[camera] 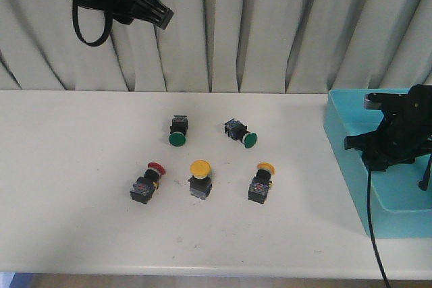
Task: Pick red and yellow buttons and place in box
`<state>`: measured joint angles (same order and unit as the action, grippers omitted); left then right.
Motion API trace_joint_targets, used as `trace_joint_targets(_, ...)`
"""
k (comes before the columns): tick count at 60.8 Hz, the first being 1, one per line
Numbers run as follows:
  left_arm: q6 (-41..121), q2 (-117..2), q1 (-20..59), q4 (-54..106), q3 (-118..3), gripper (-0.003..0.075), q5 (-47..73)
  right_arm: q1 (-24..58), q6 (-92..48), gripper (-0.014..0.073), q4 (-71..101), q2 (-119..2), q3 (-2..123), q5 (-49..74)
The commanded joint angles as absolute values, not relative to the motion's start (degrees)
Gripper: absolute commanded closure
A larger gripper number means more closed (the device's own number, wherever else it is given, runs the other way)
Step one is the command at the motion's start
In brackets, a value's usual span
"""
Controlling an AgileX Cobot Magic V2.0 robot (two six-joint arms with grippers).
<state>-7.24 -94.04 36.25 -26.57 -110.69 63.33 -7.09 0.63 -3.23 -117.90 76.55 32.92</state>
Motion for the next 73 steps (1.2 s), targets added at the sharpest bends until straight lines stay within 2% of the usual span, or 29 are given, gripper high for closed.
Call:
trace_joint_targets(1, -7.95, -91.67, 36.47, -28.18, -111.99, 0.0324, 59.77, -7.43, 0.0, 0.0195, -3.86, -114.85, 78.62, 30.4)
trace_joint_targets(20, -7.95, -91.67, 36.47, -28.18, -111.99, 0.0324, 59.31, -7.38, 0.0, 0.0176, -3.81, -105.82, 79.53, 32.46)
trace_joint_targets(46, -12.47, -92.39, 36.47, -26.83, -111.99, 0.0322, 56.59, -7.14, -12.48, 0.0176, 11.46, -78.07, 77.31, 35.88)
trace_joint_targets(59, -12.41, -96.63, 36.47, -22.98, -111.99, 0.0322, 55.0, -6.41, -22.81, 0.0176, 20.83, -60.88, 64.73, 25.28)
trace_joint_targets(73, -12.3, -102.15, 36.47, -20.43, -111.99, 0.0321, 52.48, 2.04, -28.52, 0.0176, 21.24, -47.01, 49.72, 9.96)
